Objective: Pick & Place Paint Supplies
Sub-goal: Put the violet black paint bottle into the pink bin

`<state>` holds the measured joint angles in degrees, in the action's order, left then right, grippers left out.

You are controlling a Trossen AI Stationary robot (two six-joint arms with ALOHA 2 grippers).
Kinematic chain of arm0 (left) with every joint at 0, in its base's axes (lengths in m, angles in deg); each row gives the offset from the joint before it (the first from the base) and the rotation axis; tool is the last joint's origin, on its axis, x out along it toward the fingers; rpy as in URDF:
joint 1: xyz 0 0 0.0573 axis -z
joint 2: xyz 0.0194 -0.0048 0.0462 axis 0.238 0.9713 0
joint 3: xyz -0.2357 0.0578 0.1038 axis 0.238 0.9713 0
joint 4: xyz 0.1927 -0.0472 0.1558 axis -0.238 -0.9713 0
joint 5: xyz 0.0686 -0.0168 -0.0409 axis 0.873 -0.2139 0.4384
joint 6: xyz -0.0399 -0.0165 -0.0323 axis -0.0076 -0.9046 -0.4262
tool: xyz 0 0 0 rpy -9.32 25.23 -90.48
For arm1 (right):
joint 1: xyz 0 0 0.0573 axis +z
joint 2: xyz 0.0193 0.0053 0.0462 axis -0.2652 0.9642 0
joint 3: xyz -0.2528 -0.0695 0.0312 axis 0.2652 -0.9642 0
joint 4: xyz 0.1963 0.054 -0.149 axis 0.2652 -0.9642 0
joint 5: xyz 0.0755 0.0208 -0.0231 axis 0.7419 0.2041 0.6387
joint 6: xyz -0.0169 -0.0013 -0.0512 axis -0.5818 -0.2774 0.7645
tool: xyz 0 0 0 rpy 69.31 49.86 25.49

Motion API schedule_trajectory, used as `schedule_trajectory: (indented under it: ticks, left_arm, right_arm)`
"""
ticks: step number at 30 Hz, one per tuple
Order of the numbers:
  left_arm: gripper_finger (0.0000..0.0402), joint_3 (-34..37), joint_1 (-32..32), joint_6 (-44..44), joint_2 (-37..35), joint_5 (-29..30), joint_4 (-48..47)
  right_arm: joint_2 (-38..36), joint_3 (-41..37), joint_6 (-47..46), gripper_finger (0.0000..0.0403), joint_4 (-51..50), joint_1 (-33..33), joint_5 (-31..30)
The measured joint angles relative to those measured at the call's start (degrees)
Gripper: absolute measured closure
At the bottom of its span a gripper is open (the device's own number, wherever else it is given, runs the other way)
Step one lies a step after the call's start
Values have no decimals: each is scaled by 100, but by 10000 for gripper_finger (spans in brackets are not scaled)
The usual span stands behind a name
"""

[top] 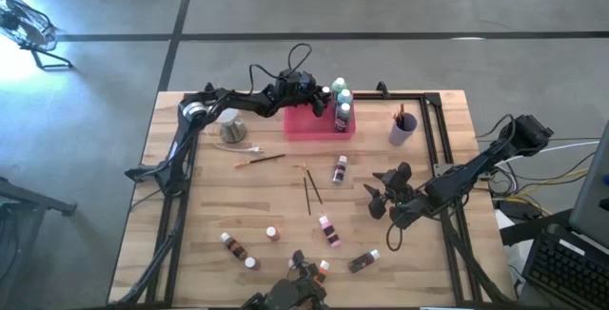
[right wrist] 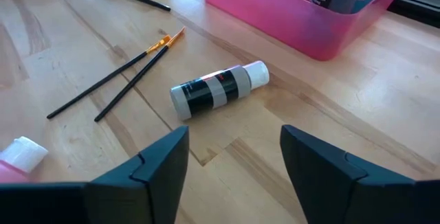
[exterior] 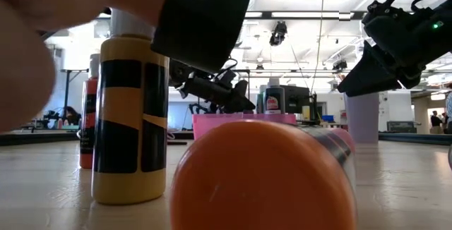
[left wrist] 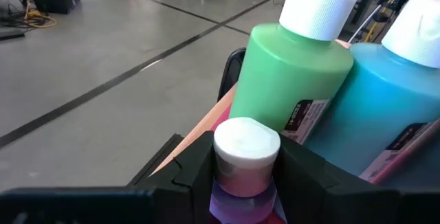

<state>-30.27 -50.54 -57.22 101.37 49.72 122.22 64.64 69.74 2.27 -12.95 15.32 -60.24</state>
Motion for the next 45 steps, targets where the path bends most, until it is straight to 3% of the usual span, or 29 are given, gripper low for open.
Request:
schedule_trajectory:
  ticks: [25,38,45]
  left_arm:
    - [249,-7,0,-8,0,53,7]
    - [248,6,0,-50,0,152,-18]
    - [243,-57,11,-27,0,110,-195]
  right_arm:
    - [0,0,33,142,24,2,17]
    - [0,-2,12,173,39,2,131]
    - [-4,0,-32,165,39,2,168]
